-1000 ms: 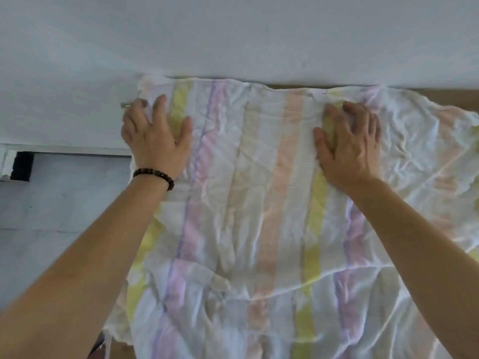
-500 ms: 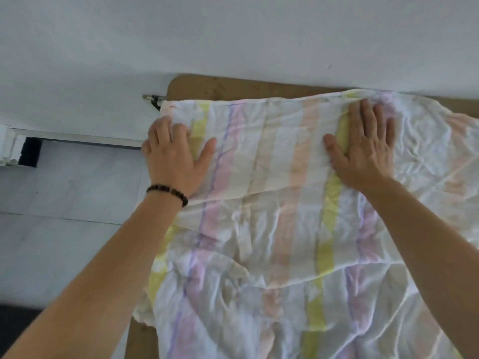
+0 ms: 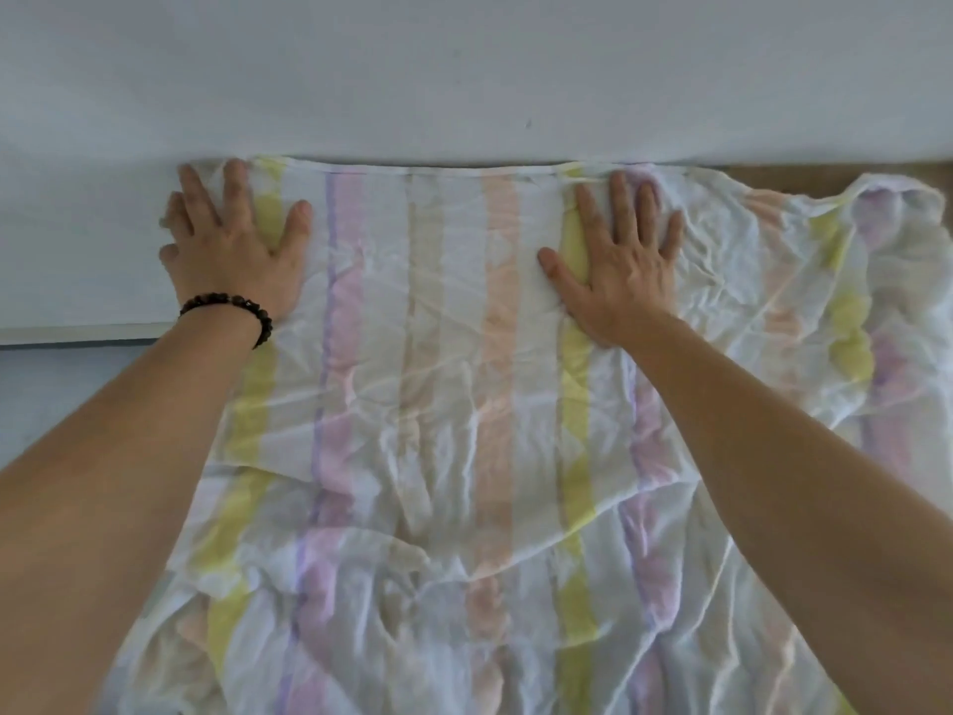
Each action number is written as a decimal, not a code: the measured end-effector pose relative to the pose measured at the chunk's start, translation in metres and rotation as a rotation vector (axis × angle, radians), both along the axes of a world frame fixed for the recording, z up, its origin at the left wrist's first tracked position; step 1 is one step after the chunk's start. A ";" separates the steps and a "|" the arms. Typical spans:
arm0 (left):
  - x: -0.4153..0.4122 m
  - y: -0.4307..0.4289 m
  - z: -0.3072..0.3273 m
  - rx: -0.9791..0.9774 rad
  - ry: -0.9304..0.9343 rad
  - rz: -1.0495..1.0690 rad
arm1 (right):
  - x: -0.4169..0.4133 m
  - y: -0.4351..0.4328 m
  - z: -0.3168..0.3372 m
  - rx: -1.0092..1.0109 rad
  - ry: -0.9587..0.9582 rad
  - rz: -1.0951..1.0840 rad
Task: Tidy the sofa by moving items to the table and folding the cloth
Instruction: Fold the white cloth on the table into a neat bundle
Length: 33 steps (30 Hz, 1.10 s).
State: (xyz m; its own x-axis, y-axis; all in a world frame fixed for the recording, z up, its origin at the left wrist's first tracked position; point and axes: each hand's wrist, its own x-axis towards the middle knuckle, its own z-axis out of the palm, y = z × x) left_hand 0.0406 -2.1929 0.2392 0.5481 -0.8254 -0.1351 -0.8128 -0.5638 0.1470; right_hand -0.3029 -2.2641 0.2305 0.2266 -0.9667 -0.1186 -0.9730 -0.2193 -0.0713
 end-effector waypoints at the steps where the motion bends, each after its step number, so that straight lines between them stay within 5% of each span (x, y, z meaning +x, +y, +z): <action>1: -0.001 0.000 0.000 0.011 -0.040 0.004 | 0.000 0.000 0.001 0.017 0.006 -0.004; 4: -0.019 0.003 0.006 -0.046 -0.092 -0.035 | -0.005 -0.008 0.016 0.179 -0.074 -0.026; 6: -0.052 0.005 0.014 -0.145 -0.070 -0.103 | -0.018 -0.013 0.039 0.286 -0.382 -0.127; 8: -0.102 0.010 0.022 -0.216 -0.035 -0.201 | -0.047 -0.009 0.057 0.156 -0.647 -0.205; 13: -0.265 0.019 0.034 -0.162 0.127 -0.438 | -0.165 -0.002 0.062 -0.250 -0.412 -0.329; 19: -0.439 -0.002 0.029 -0.039 0.198 -0.719 | -0.305 -0.020 0.066 -0.059 -0.450 -0.699; 22: -0.480 -0.017 0.007 0.088 0.070 -0.637 | -0.338 -0.011 0.057 0.169 -0.285 -0.542; 25: -0.488 -0.022 -0.005 0.073 -0.061 -0.542 | -0.359 0.006 0.045 0.108 -0.169 -0.354; 31: -0.490 -0.024 -0.007 0.037 -0.115 -0.512 | -0.391 0.001 0.045 0.220 -0.246 -0.278; 33: -0.490 -0.022 -0.005 0.059 -0.122 -0.474 | -0.406 -0.028 0.062 0.048 -0.372 -0.299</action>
